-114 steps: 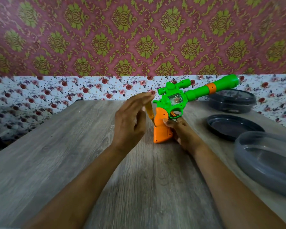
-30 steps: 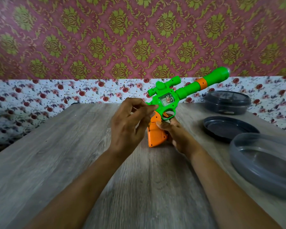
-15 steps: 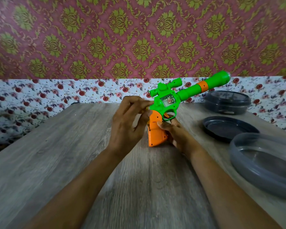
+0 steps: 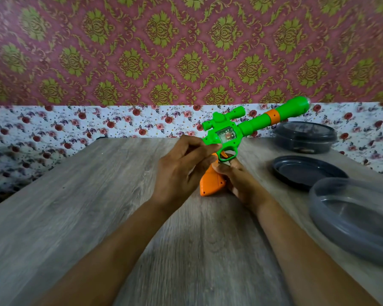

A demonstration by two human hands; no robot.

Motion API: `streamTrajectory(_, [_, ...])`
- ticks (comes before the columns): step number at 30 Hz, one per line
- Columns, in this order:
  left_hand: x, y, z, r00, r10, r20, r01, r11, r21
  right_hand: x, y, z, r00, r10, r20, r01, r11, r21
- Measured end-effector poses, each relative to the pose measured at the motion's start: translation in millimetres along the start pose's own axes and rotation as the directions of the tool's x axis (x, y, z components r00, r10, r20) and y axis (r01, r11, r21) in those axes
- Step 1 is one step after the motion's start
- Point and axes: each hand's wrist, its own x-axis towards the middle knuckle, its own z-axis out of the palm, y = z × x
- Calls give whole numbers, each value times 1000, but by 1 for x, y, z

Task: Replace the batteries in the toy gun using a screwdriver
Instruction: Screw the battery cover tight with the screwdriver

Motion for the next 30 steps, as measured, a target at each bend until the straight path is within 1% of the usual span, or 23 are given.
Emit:
streamTrajectory(4, [4, -4, -4, 999, -40, -35, 38, 998, -41, 4, 2, -2, 999, 28, -22, -29, 999, -38])
streamTrajectory(7, [4, -6, -7, 998, -61, -24, 60, 997, -49, 4, 2, -2, 999, 34, -25, -34, 999, -26])
streamTrajectory(11, [1, -4, -4, 1000, -30, 2, 30, 998, -63, 3, 1, 0, 999, 34, -18, -34, 999, 16])
streamTrajectory(18, [-1, -1, -2, 999, -24, -45, 24, 1000, -19, 3, -5, 10, 997, 38, -73, -32, 996, 78])
streamTrajectory(22, [0, -1, -3, 997, -58, -50, 57, 998, -9, 2, -4, 9, 996, 0, -90, 1, 1000, 5])
streamTrajectory(27, [-3, -1, 0, 999, -8, -33, 7, 1000, -23, 1, -1, 5, 997, -18, -81, 19, 1000, 7])
streamTrajectory(30, [-3, -1, 0, 998, -13, -55, 12, 1000, -27, 2, 0, 6, 998, -13, -66, 13, 1000, 7])
